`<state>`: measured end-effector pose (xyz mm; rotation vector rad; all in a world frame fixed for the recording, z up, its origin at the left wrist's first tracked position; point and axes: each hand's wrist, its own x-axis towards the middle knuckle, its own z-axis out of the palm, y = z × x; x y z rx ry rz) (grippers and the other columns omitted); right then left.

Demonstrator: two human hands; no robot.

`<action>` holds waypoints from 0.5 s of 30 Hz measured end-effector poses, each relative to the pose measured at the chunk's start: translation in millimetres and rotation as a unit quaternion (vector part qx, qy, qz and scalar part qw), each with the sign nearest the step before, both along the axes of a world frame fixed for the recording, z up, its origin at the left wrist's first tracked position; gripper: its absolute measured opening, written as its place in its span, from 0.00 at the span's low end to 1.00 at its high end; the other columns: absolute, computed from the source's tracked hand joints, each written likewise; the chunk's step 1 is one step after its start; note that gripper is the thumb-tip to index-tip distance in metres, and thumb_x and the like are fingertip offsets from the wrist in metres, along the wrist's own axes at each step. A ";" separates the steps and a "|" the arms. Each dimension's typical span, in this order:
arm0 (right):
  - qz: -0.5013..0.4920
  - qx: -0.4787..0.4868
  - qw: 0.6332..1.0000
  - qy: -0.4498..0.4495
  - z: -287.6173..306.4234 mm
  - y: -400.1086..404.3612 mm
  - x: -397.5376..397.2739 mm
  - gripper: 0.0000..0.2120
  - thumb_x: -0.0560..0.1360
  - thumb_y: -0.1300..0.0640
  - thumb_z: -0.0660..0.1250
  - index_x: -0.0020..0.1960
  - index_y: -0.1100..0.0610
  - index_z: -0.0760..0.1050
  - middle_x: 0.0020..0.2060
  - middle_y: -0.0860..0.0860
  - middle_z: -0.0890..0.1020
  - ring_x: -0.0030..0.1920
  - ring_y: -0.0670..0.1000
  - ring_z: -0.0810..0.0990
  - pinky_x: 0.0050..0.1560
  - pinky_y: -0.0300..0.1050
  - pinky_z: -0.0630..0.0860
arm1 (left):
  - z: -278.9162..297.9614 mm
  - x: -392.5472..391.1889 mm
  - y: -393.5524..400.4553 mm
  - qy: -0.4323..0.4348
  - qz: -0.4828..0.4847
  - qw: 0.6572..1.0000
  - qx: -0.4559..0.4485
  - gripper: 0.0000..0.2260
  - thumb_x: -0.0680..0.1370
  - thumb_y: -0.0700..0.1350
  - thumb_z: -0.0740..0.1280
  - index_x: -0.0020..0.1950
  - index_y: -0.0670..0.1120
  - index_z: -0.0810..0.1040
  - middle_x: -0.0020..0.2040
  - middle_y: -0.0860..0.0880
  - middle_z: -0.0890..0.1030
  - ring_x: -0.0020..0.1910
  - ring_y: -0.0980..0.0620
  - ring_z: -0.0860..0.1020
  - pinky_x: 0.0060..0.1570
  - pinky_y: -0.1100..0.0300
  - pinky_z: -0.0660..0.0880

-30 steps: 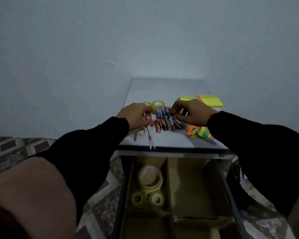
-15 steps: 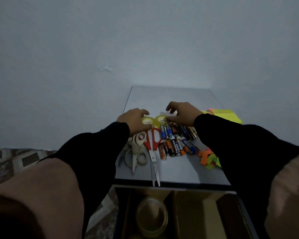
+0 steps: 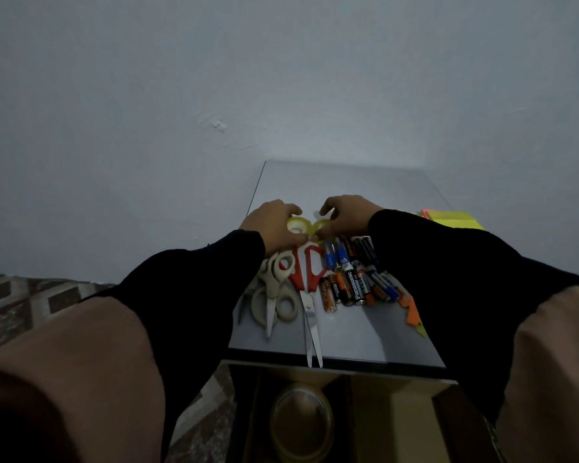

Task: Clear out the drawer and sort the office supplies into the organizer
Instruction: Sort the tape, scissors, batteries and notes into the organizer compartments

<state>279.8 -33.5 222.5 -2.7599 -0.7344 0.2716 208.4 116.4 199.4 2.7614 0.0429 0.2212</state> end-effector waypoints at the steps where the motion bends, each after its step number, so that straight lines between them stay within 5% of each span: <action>1: -0.002 0.006 1.000 -0.005 -0.1 0.4 -0.1 0.29 0.70 0.48 0.72 0.66 0.56 0.69 0.62 0.55 0.75 0.60 0.54 0.73 0.55 0.44 0.70 | 0.4 -0.3 -0.1 -0.007 0.001 1.000 -0.002 0.27 0.72 0.54 0.70 0.68 0.48 0.70 0.62 0.45 0.74 0.60 0.47 0.73 0.57 0.56 0.70; 15: 0.036 0.115 0.988 -0.097 35.6 -28.5 -59.1 0.26 0.70 0.51 0.73 0.66 0.53 0.70 0.58 0.57 0.72 0.56 0.56 0.74 0.56 0.46 0.70 | 37.9 -55.5 -3.9 -0.058 -0.019 0.997 -0.037 0.26 0.71 0.46 0.73 0.68 0.45 0.71 0.63 0.43 0.72 0.62 0.46 0.71 0.58 0.61 0.66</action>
